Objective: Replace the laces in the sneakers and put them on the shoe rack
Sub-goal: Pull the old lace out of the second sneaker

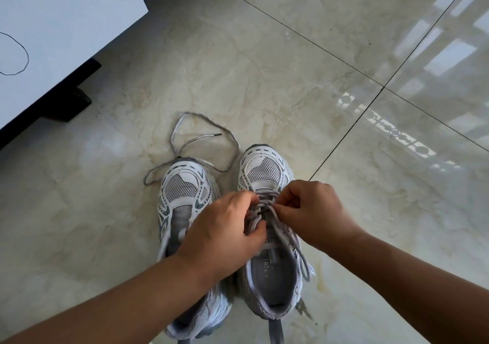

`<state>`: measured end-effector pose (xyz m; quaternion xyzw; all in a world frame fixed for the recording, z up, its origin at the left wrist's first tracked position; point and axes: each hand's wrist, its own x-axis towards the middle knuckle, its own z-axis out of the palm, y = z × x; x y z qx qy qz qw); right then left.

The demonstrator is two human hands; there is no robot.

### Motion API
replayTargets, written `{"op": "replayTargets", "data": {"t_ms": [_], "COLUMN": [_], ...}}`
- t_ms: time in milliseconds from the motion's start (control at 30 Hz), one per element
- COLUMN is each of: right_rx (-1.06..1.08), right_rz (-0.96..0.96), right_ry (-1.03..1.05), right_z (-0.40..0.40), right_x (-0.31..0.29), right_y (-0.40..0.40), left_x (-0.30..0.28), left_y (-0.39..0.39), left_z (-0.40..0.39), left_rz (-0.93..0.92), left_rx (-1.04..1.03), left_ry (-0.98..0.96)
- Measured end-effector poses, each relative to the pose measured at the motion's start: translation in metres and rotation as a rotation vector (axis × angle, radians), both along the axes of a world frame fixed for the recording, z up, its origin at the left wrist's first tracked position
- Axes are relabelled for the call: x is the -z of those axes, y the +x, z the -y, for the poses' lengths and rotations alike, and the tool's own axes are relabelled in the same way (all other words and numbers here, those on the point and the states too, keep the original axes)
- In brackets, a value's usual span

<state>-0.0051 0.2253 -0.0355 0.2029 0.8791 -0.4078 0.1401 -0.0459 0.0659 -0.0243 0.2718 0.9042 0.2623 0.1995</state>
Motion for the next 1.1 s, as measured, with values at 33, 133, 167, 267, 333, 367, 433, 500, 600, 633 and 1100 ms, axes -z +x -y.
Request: {"op": "replayTargets", "data": {"t_ms": [33, 133, 167, 267, 333, 367, 433, 500, 600, 633, 1100], "right_rx": [-0.012, -0.065, -0.094, -0.230, -0.336, -0.391, -0.480, -0.505, -0.331, -0.224, -0.227], "right_rz": [0.021, 0.033, 0.017, -0.102, -0.229, -0.292, -0.355, -0.386, -0.297, -0.234, -0.120], "right_ry": [-0.001, 0.015, 0.019, 0.083, 0.139, 0.178, 0.280, 0.363, 0.252, 0.176, 0.127], "right_z": [0.001, -0.002, -0.004, -0.011, -0.016, -0.020, -0.027, -0.029, -0.021, -0.020, -0.035], "right_x": [0.000, 0.000, 0.001, 0.007, 0.011, 0.012, 0.013, 0.016, 0.015, 0.014, 0.012], "right_y": [-0.003, -0.008, -0.008, -0.003, -0.001, -0.001, -0.001, 0.001, 0.006, 0.008, 0.002], "left_x": [0.000, -0.002, -0.002, -0.003, -0.004, -0.004, -0.004, -0.004, -0.002, -0.001, -0.001], "left_y": [0.000, 0.001, 0.000, -0.001, -0.002, -0.002, -0.003, -0.001, -0.001, -0.001, 0.001], "left_z": [0.000, -0.001, -0.001, -0.003, -0.003, -0.003, -0.003, -0.003, -0.002, -0.001, -0.003], "left_rz": [0.003, 0.002, 0.005, 0.021, 0.015, 0.012, 0.003, -0.016, -0.036, -0.034, -0.026], "left_rx": [0.000, -0.001, 0.001, 0.007, 0.012, 0.014, 0.019, 0.042, 0.083, 0.085, 0.045], "left_ry": [-0.002, -0.017, -0.025, -0.054, -0.069, -0.070, -0.069, -0.085, -0.078, -0.068, -0.069]}}
